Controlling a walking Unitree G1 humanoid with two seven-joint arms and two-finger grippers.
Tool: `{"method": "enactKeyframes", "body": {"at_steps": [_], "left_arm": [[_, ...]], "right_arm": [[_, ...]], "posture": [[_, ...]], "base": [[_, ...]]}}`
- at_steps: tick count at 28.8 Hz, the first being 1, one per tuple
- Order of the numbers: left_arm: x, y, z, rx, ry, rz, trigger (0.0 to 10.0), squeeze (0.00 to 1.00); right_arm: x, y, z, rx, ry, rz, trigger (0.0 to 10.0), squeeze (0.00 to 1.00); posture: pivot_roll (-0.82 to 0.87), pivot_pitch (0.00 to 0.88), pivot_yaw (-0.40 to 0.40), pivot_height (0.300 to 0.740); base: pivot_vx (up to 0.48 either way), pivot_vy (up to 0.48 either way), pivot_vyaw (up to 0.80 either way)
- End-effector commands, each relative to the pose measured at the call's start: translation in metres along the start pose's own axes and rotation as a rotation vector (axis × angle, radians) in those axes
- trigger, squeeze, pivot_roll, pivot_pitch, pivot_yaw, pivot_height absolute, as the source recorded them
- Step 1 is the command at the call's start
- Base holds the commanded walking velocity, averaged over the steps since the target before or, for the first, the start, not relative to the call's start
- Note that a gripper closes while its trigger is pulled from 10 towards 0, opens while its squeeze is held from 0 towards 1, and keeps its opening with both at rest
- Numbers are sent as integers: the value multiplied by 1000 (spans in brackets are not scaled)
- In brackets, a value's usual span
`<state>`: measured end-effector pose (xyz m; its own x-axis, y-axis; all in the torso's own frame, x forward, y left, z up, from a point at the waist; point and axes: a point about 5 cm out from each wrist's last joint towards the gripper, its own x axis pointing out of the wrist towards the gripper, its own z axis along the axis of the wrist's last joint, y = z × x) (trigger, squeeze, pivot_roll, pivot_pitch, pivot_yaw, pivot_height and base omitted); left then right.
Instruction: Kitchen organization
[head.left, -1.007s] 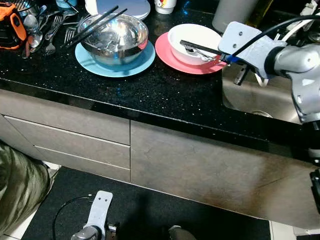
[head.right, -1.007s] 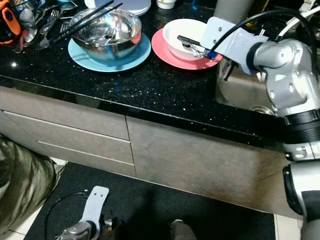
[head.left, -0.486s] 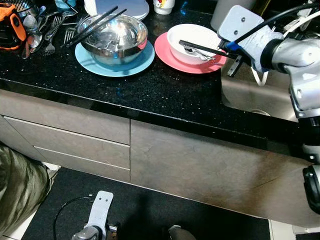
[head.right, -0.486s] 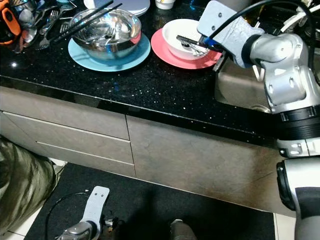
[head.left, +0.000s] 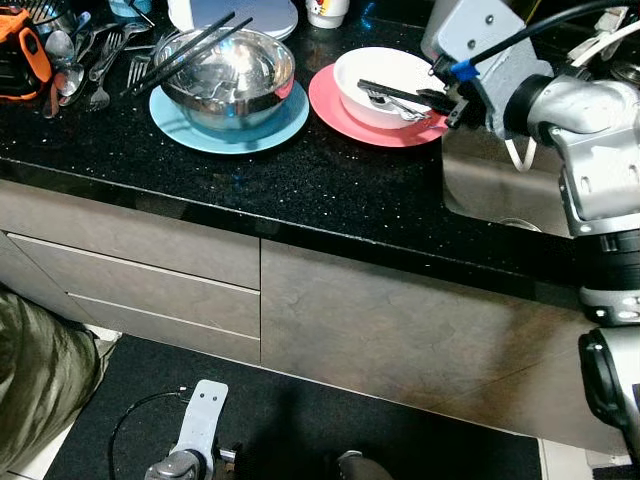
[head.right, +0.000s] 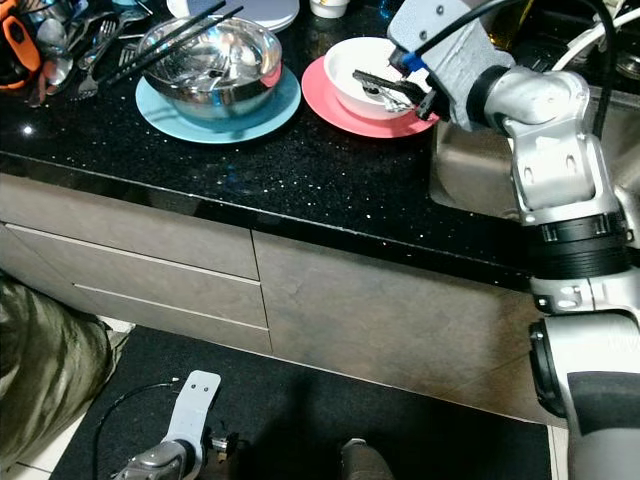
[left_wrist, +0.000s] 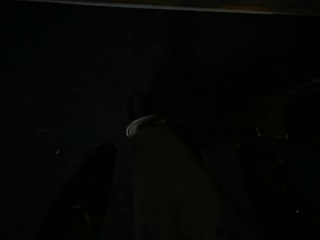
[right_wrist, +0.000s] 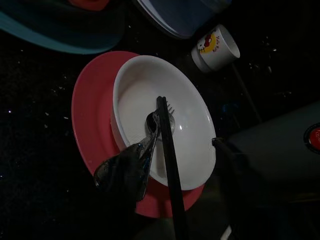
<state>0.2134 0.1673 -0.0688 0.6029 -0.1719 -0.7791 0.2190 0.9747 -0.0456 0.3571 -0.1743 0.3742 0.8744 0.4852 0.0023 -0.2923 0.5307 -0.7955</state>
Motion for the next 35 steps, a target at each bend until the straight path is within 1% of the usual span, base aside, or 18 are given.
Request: {"method": "enactKeyframes", "body": {"at_steps": [1, 8, 9, 10, 12, 14, 21, 23, 25, 30, 35], "left_arm": [[-2, -2, -13, 3, 48, -8, 10000, 0], [-2, -2, -13, 4, 49, -9, 10000, 0], [-2, -2, -13, 5, 49, -10, 10000, 0], [-2, -2, -13, 5, 49, -10, 10000, 0], [-2, -2, -14, 5, 50, -8, 10000, 0], [-2, -1, -14, 4, 50, -6, 10000, 0], [-2, 0, -13, 5, 48, -3, 10000, 0], [-2, 0, -13, 4, 48, -2, 10000, 0], [-2, 0, -13, 5, 49, -3, 10000, 0], [-2, 0, -14, 7, 50, -6, 10000, 0], [-2, 0, -14, 6, 50, -5, 10000, 0]], "right_arm": [[-2, 1, -1, 11, -6, -9, 10000, 1000], [-1, 1, -1, -2, -5, -27, 10000, 1000], [-1, 1, -1, -11, -3, -27, 10000, 416], [-1, 1, -1, -17, 1, -24, 10000, 0], [-1, 2, -2, -37, 20, -5, 10000, 0], [-3, 4, -9, -91, 75, 37, 10000, 0], [-9, 4, -19, -118, 138, 88, 10000, 0], [-14, 1, -26, -148, 195, 101, 10000, 0], [-16, -3, -29, -159, 219, 99, 10000, 0], [-18, -12, -25, -138, 198, 57, 10000, 0], [-16, -16, -20, -117, 164, 24, 10000, 0]], "posture": [[-28, 197, -35, 740], [-28, 196, -37, 740], [-28, 196, -37, 740], [-28, 196, -37, 740], [-26, 193, -42, 740], [-19, 191, -42, 740], [-8, 194, -40, 740], [-10, 195, -41, 740], [-13, 196, -41, 740], [-14, 201, -40, 740], [-10, 205, -40, 740]], "base": [[0, 0, 0], [0, 0, 0], [0, 0, 0], [0, 0, 0], [0, 0, 0], [0, 0, 0], [0, 0, 0], [0, 0, 0], [0, 0, 0], [0, 0, 0], [0, 0, 0]]}}
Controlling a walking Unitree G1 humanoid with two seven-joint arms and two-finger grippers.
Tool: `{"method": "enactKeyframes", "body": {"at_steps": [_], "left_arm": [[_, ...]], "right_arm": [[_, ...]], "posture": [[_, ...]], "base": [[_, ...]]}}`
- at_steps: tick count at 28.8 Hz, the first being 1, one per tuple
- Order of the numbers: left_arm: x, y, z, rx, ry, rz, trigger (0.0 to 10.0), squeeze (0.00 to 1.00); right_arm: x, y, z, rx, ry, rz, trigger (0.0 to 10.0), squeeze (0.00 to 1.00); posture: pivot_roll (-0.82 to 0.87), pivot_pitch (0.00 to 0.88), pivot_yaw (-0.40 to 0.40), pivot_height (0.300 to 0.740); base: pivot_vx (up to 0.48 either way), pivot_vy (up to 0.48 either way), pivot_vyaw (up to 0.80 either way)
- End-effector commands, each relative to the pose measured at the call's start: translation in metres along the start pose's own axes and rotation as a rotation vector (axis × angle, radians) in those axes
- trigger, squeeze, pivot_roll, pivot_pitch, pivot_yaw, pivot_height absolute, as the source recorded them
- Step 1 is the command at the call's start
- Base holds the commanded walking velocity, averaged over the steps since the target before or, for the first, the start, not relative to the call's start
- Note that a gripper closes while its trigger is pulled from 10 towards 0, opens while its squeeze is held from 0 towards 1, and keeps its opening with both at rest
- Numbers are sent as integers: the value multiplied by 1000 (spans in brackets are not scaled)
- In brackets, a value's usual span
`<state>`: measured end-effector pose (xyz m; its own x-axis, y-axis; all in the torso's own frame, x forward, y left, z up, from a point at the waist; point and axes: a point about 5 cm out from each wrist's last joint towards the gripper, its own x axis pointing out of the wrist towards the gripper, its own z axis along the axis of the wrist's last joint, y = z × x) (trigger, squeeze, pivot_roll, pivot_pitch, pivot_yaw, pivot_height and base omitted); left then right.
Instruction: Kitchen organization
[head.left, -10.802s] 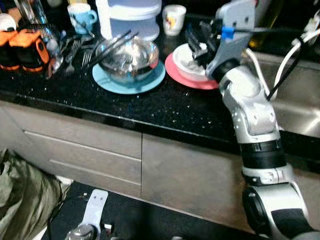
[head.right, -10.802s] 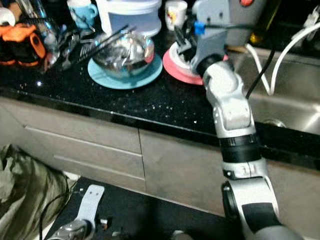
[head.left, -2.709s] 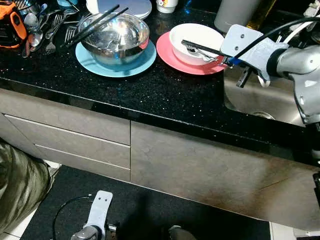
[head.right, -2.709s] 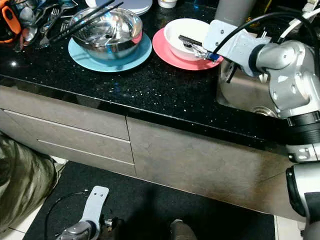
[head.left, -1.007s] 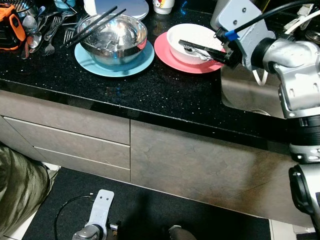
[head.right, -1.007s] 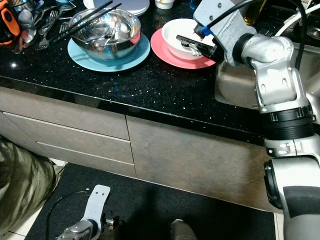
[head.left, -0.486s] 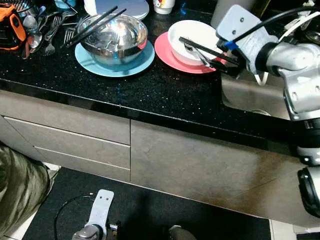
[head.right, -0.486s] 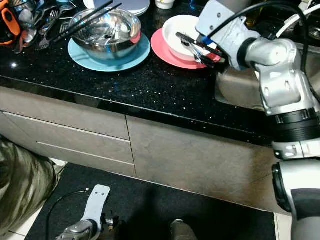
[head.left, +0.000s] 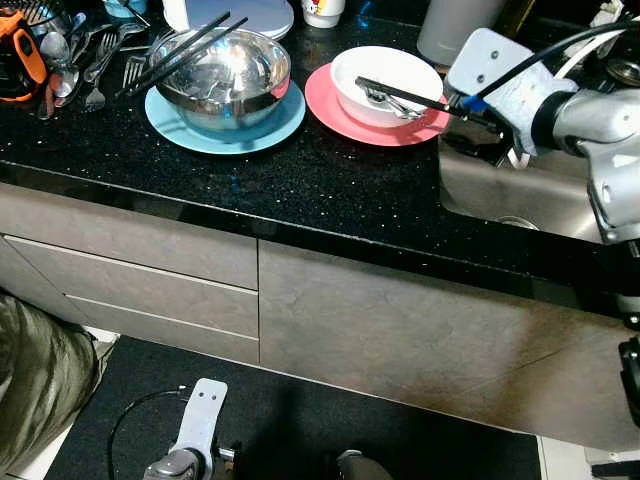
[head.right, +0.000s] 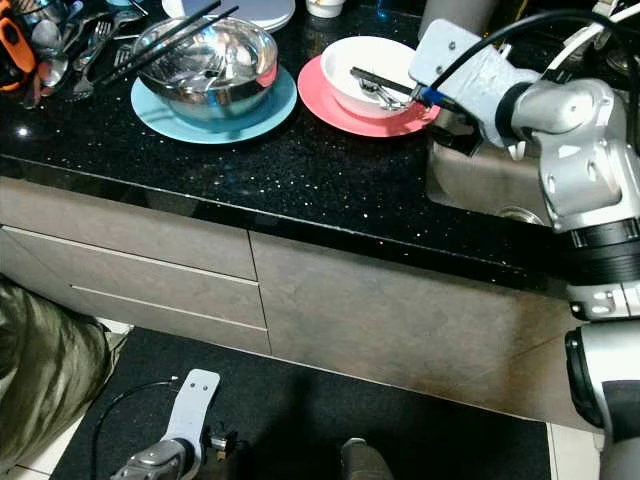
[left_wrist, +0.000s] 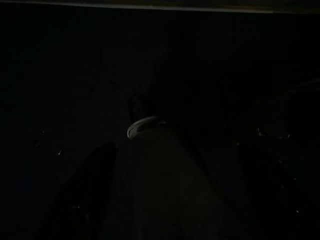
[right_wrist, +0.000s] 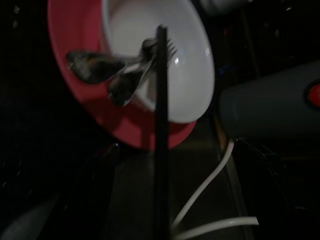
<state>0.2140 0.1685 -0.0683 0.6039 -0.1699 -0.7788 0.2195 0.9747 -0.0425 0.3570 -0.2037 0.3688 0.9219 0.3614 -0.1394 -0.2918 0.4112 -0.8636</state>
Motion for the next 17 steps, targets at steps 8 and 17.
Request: {"method": "enactKeyframes", "body": {"at_steps": [8, 17], "left_arm": [[-2, -1, -14, 3, 49, -5, 10000, 0], [-2, -2, -13, 1, 46, -6, 10000, 0]], "right_arm": [[3, 10, -2, -43, 41, 81, 10000, 0], [8, 10, -16, -54, 157, 37, 10000, 0]], "posture": [[-11, 203, -42, 740], [-15, 203, -42, 740]], "base": [[0, 0, 0], [0, 0, 0]]}}
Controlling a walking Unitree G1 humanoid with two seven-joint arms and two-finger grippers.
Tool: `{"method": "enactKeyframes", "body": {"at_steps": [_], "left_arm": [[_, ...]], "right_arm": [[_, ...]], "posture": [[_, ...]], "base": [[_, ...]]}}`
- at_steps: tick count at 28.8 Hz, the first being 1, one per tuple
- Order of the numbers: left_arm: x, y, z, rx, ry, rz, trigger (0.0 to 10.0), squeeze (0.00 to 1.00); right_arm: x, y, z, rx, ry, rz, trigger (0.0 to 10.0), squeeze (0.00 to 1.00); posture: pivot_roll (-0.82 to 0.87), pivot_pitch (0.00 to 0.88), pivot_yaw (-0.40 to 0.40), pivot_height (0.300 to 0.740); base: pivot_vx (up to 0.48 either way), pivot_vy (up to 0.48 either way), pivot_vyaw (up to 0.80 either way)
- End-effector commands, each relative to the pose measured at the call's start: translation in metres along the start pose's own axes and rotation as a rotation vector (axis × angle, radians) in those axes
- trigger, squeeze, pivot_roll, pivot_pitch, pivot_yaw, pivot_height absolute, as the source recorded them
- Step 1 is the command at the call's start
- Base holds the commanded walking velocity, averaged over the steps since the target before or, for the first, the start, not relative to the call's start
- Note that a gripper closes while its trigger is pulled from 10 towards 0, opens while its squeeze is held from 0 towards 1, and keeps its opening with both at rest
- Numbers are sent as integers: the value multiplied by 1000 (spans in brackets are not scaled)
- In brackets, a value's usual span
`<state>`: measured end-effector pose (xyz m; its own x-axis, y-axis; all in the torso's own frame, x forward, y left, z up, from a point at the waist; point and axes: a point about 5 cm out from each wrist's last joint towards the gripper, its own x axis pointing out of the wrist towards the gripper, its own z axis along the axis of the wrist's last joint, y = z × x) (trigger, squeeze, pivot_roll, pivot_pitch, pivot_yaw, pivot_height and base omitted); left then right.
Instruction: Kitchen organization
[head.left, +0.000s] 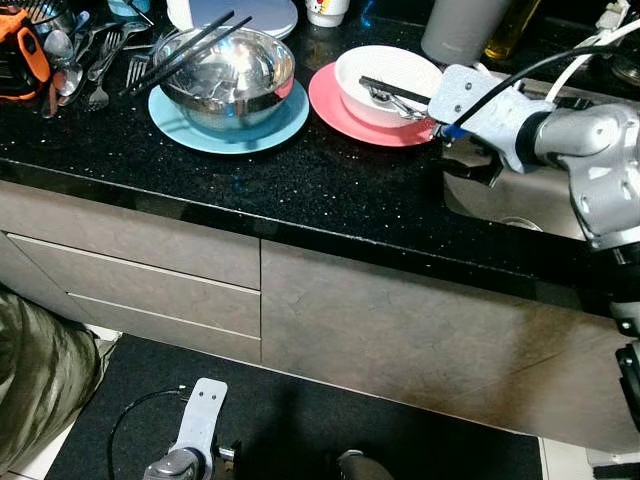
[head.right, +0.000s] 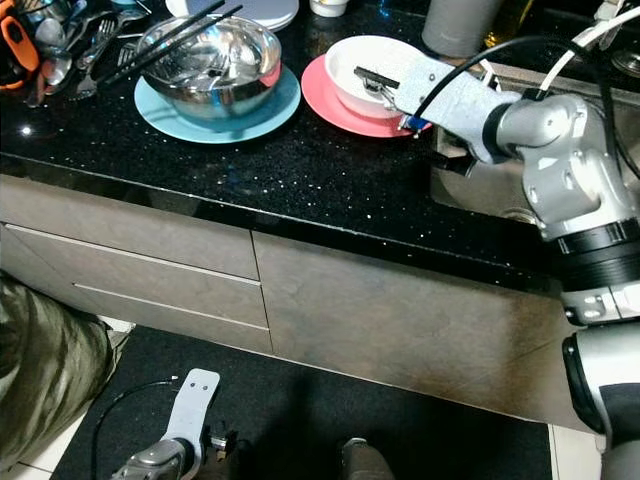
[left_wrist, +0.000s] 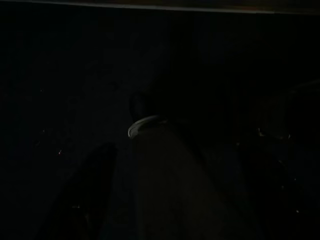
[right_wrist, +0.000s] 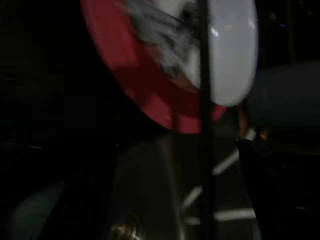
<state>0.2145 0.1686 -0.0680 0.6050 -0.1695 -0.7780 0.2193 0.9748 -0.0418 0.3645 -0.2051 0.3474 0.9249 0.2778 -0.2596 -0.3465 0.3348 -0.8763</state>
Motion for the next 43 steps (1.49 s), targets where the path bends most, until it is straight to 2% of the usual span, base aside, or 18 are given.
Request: {"method": "enactKeyframes", "body": {"at_steps": [1, 10, 11, 12, 43], "left_arm": [[-2, -2, -13, 1, 47, -7, 10000, 0], [-1, -3, -12, -3, 42, -7, 10000, 0], [-1, -3, -12, -4, 42, -7, 10000, 0], [-1, -3, -12, -4, 42, -7, 10000, 0], [-1, -6, -13, 8, 42, -13, 10000, 0]], "right_arm": [[-1, -7, -3, 11, 35, -42, 10000, 0], [-1, -9, 3, 7, 31, -54, 9961, 0], [0, -9, 5, 10, 23, -51, 2235, 0], [0, -9, 6, 12, 19, -47, 0, 0], [2, -13, 17, -29, -2, -53, 0, 0]], "posture": [[-15, 203, -42, 740], [-19, 209, -43, 740], [-19, 208, -44, 740], [-19, 208, -44, 740], [-20, 185, -47, 740]], "base": [[0, 0, 0], [0, 0, 0], [0, 0, 0], [0, 0, 0], [0, 0, 0]]}}
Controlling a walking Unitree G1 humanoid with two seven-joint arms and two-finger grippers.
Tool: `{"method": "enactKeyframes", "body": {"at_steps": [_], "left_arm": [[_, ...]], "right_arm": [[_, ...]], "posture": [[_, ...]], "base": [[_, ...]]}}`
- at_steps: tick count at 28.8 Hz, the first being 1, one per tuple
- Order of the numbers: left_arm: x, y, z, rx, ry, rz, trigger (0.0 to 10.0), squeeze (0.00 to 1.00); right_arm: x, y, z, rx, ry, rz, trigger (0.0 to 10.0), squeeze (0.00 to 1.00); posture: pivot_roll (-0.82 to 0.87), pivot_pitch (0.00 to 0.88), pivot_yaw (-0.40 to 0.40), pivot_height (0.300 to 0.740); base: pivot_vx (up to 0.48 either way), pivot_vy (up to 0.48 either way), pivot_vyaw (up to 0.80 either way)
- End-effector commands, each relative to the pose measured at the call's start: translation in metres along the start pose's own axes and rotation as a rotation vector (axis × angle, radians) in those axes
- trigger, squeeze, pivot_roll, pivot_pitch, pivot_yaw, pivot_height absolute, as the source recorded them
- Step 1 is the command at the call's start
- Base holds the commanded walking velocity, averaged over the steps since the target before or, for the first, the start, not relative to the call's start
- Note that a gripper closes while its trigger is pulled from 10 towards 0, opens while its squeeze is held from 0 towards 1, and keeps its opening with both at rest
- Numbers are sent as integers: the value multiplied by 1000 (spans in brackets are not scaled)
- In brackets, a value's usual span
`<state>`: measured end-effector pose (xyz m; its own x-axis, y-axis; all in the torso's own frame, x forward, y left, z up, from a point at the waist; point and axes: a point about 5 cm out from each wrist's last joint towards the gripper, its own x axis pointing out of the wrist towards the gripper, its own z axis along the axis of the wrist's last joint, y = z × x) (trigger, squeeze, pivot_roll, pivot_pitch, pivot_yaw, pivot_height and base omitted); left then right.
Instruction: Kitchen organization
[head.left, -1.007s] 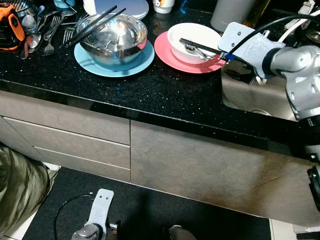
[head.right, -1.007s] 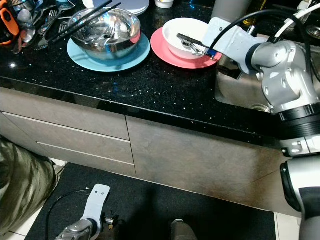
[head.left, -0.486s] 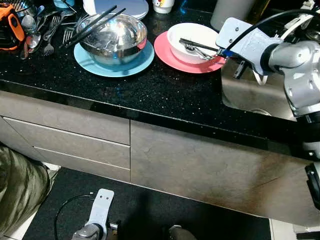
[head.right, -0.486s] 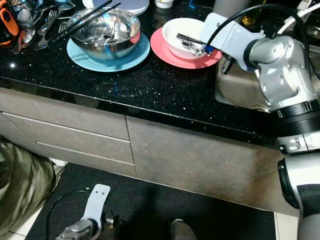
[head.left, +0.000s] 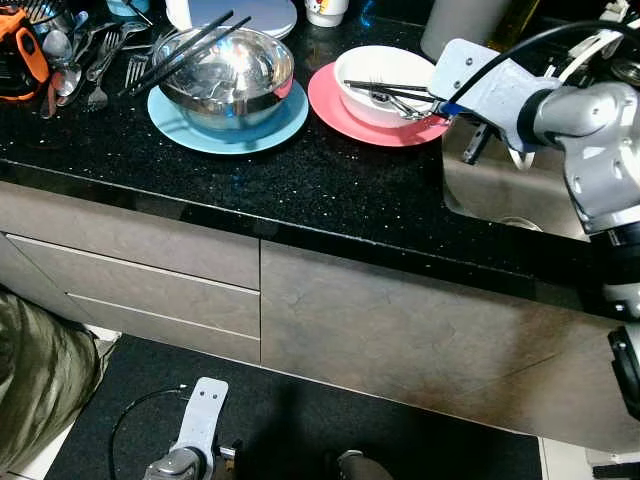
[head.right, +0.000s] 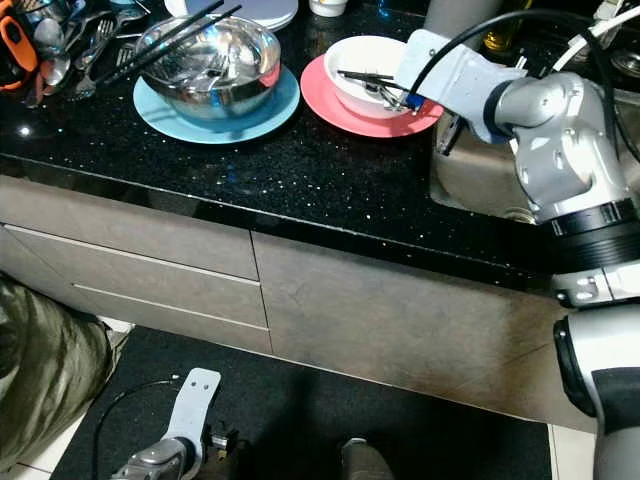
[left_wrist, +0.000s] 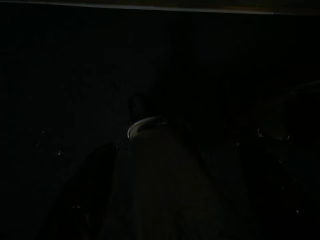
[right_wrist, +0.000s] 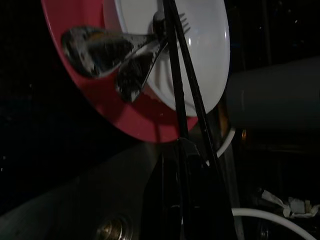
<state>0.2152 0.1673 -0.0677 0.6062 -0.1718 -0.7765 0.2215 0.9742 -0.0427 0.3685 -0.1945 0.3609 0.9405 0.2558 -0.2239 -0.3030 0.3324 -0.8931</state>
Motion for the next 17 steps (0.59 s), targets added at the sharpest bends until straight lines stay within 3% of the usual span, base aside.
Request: {"method": "enactKeyframes", "body": {"at_steps": [1, 5, 6, 7, 8, 9, 10, 11, 17], "left_arm": [[-1, -4, -13, 6, 44, -11, 10000, 0], [-1, -4, -14, 7, 46, -12, 10000, 0], [-1, -4, -14, 8, 46, -12, 10000, 0], [-1, -4, -14, 8, 47, -12, 10000, 0], [-1, -4, -14, 9, 47, -12, 10000, 0], [-1, -4, -14, 9, 47, -12, 10000, 0], [-1, -4, -14, 10, 47, -13, 10000, 0], [-1, -4, -14, 10, 48, -13, 10000, 0], [-1, -4, -13, 8, 46, -11, 10000, 0]], "right_arm": [[-1, -3, 2, -13, -10, -9, 0, 0], [-1, -5, 7, -4, -44, -22, 0, 0], [-2, -6, 10, -2, -66, -37, 392, 0], [-2, -8, 13, 0, -86, -51, 2196, 0], [-3, -9, 16, 20, -112, -57, 9373, 0], [-3, -9, 19, 39, -133, -50, 10000, 78], [-3, -8, 20, 45, -145, -34, 10000, 918], [-3, -7, 21, 47, -148, -23, 10000, 1000], [0, -3, 5, -33, -52, -3, 10000, 1000]], "posture": [[-20, 185, -47, 740], [-19, 189, -45, 740], [-19, 189, -45, 740], [-22, 192, -45, 740], [-22, 192, -45, 740], [-22, 192, -45, 740], [-22, 192, -45, 740], [-21, 195, -45, 740], [-18, 198, -44, 740]], "base": [[0, 0, 0], [0, 0, 0], [0, 0, 0], [0, 0, 0], [0, 0, 0], [0, 0, 0], [0, 0, 0], [0, 0, 0], [0, 0, 0]]}}
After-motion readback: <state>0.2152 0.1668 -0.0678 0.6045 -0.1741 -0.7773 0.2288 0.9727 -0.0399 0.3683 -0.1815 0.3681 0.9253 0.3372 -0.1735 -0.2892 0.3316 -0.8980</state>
